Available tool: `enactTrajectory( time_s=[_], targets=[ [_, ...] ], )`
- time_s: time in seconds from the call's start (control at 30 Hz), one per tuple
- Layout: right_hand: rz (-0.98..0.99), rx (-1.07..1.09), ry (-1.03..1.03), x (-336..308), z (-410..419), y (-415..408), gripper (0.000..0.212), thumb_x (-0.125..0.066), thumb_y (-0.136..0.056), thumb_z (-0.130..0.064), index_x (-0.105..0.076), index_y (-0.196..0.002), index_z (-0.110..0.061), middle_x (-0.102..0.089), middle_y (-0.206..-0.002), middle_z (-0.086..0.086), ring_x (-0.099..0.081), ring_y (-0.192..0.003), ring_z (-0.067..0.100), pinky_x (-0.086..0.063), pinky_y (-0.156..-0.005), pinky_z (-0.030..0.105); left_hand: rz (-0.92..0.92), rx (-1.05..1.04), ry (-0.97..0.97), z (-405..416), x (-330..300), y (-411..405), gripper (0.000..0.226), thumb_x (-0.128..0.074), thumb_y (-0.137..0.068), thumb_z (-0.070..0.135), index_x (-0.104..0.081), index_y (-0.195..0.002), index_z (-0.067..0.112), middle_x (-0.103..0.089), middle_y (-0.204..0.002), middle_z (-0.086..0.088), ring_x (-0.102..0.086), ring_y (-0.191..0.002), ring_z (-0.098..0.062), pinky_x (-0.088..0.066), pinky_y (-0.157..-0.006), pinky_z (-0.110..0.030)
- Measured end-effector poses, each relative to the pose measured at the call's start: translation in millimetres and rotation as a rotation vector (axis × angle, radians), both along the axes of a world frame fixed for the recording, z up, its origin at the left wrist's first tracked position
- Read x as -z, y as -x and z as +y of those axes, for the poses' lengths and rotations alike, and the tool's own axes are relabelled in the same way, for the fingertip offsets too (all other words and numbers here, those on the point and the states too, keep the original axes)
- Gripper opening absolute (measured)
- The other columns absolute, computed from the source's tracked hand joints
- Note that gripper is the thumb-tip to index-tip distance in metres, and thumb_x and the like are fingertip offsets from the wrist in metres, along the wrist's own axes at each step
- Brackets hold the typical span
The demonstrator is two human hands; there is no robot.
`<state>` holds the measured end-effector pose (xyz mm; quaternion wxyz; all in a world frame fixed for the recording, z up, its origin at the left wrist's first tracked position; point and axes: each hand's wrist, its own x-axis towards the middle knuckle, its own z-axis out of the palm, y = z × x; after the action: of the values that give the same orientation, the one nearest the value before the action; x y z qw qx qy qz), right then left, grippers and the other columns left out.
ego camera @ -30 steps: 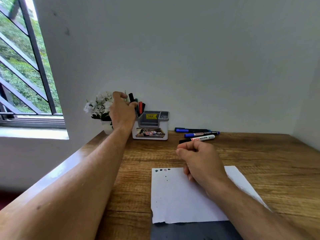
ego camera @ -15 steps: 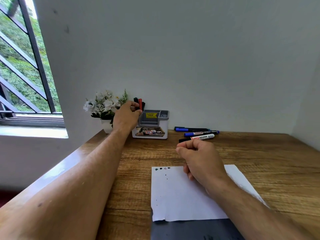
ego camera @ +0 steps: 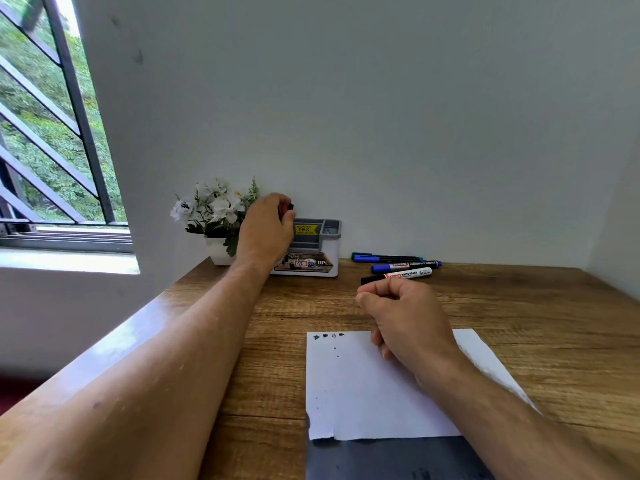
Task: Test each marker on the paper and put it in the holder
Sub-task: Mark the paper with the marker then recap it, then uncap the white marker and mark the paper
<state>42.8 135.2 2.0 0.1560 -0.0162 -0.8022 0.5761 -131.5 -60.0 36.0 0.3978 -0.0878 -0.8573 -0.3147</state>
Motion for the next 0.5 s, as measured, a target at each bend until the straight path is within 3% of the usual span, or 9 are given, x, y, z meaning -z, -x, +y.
enactTrajectory(
  time_s=[0.1,0.17,0.3,0.37,0.5],
  targets=[
    [0.000,-0.007,-0.007,-0.3,0.5,-0.9,0.008,-0.066,-0.094,-0.017,-0.071,-0.088,-0.020,-0.067,-0.068,0.002,-0.055,-0.041,0.005,-0.041,-0.036,0.017,0.150,0.055,0.135,18.8,-11.7,-8.8,0.021,-0.054,-0.097,0.021,-0.066,-0.115,0.021,-0.069,-0.109,0.004,-0.063,-0.098,-0.010,-0.050,-0.090,-0.026],
    [0.001,-0.020,-0.004,-0.3,0.2,-1.6,0.011,-0.067,-0.093,-0.016,-0.072,-0.085,-0.020,-0.066,-0.067,0.001,-0.053,-0.041,0.005,-0.038,-0.035,0.015,0.126,0.164,0.182,37.9,-16.9,-15.2,0.021,-0.054,-0.098,0.020,-0.067,-0.114,0.022,-0.072,-0.108,0.005,-0.065,-0.091,-0.006,-0.054,-0.089,-0.027],
    [0.006,-0.018,-0.032,-0.3,-1.0,-1.0,0.012,-0.069,-0.092,-0.017,-0.074,-0.082,-0.021,-0.070,-0.074,-0.001,-0.056,-0.056,0.009,-0.042,-0.044,0.017,-0.048,0.363,0.345,77.5,-14.0,-23.7,0.021,-0.056,-0.098,0.021,-0.070,-0.112,0.024,-0.073,-0.109,0.005,-0.064,-0.090,-0.005,-0.053,-0.090,-0.029],
    [0.008,-0.014,-0.066,-0.5,-1.4,0.3,0.013,-0.069,-0.091,-0.019,-0.075,-0.080,-0.023,-0.071,-0.075,-0.004,-0.058,-0.063,0.008,-0.044,-0.055,0.021,-0.185,0.394,0.436,91.9,-7.3,-24.5,0.021,-0.056,-0.098,0.021,-0.071,-0.112,0.023,-0.072,-0.113,0.002,-0.064,-0.097,-0.009,-0.051,-0.095,-0.032],
    [0.010,-0.021,-0.105,-0.6,-1.0,0.3,0.014,-0.069,-0.090,-0.020,-0.075,-0.078,-0.023,-0.070,-0.069,-0.007,-0.058,-0.060,0.005,-0.043,-0.056,0.020,-0.386,0.374,0.583,105.9,9.2,-24.4,0.026,-0.055,-0.099,0.021,-0.070,-0.119,0.021,-0.070,-0.121,-0.003,-0.062,-0.105,-0.017,-0.049,-0.098,-0.037]
  ],
)
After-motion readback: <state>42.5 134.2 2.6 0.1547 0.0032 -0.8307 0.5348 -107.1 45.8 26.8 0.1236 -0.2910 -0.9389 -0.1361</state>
